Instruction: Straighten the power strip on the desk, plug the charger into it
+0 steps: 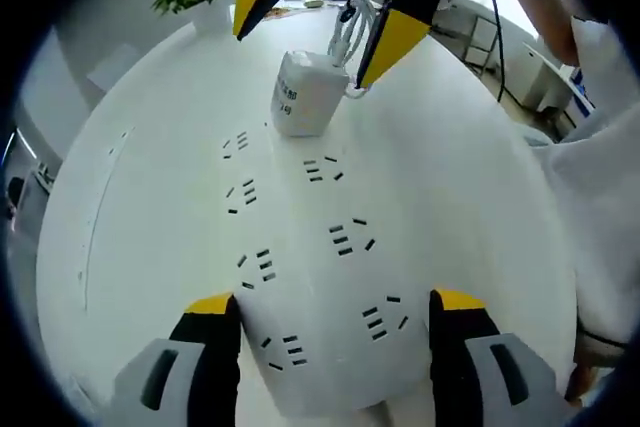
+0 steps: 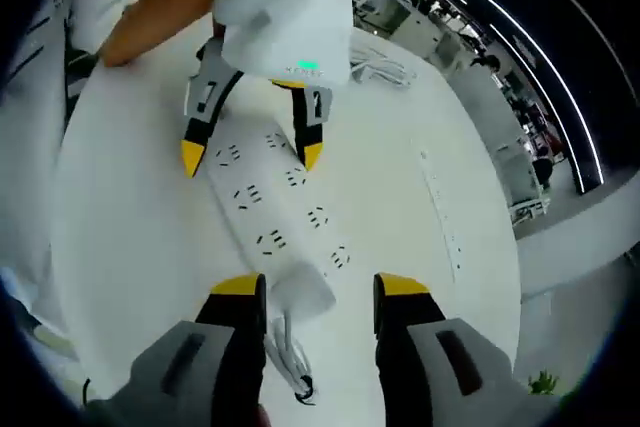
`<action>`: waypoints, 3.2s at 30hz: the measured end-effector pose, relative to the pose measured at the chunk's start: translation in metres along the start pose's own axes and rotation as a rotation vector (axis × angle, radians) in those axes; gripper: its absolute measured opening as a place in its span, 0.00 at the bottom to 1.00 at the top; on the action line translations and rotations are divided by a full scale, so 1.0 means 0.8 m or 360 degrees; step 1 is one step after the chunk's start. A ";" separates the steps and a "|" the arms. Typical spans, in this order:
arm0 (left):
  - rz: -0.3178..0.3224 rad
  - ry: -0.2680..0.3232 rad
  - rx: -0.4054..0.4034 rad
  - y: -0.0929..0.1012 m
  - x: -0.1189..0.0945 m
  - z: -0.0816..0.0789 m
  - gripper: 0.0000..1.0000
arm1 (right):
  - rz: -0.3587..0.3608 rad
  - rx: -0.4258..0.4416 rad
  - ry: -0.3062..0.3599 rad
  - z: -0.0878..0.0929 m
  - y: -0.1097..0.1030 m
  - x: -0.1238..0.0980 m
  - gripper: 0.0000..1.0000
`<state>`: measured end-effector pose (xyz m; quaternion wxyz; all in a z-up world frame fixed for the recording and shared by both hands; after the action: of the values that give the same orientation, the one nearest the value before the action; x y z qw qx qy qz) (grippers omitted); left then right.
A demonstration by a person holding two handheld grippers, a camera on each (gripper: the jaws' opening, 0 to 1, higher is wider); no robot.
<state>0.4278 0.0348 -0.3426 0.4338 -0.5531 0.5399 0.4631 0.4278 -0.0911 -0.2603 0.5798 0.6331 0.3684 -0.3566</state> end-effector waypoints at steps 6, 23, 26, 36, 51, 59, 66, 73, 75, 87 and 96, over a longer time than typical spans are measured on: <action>-0.0009 -0.0032 -0.0032 0.003 0.000 -0.003 0.77 | -0.0051 -0.0115 -0.0057 0.004 -0.002 0.020 0.34; -0.0011 -0.0028 -0.0052 0.008 0.001 -0.004 0.77 | -0.0171 -0.0475 -0.0067 0.005 -0.009 0.036 0.26; -0.0011 -0.0030 -0.0053 0.008 0.001 -0.004 0.77 | -0.0204 -0.0490 -0.0050 0.006 -0.009 0.037 0.26; -0.0012 -0.0031 -0.0058 0.006 0.001 -0.004 0.77 | -0.0186 -0.0461 -0.0098 0.005 -0.012 0.038 0.26; -0.0010 -0.0035 -0.0040 0.007 0.001 -0.004 0.75 | -0.0127 -0.0358 -0.0147 0.008 -0.025 0.031 0.26; -0.0008 -0.0038 -0.0027 0.009 0.000 -0.004 0.73 | -0.0120 -0.0279 -0.0156 0.011 -0.035 0.025 0.26; -0.0005 -0.0034 -0.0018 0.010 0.000 -0.005 0.72 | -0.0105 -0.0222 -0.0156 0.012 -0.037 0.023 0.26; -0.0006 -0.0040 -0.0018 0.011 0.000 -0.005 0.72 | -0.0103 -0.0194 -0.0154 0.013 -0.039 0.023 0.26; -0.0006 -0.0041 -0.0017 0.011 0.000 -0.005 0.72 | -0.0103 -0.0185 -0.0150 0.013 -0.039 0.023 0.26; -0.0006 -0.0046 -0.0020 0.012 0.000 -0.005 0.71 | -0.0114 -0.0116 -0.0128 0.013 -0.043 0.021 0.27; -0.0005 -0.0045 -0.0014 0.012 0.000 -0.005 0.70 | -0.0120 -0.0073 -0.0123 0.014 -0.050 0.018 0.27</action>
<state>0.4184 0.0308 -0.3419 0.4395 -0.5492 0.5309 0.4726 0.3994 -0.0993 -0.2928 0.5943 0.5911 0.3773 -0.3938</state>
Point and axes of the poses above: the point that each gripper's makers call its tool centre point, and the gripper's own axes: x roughly forward along the fingers, y roughly to its right, z roughly out of its underside, the point moved 4 cm from there along -x, roughly backward along the fingers, and after that the axes turned 15 degrees about -y, right-handed, at the moved point
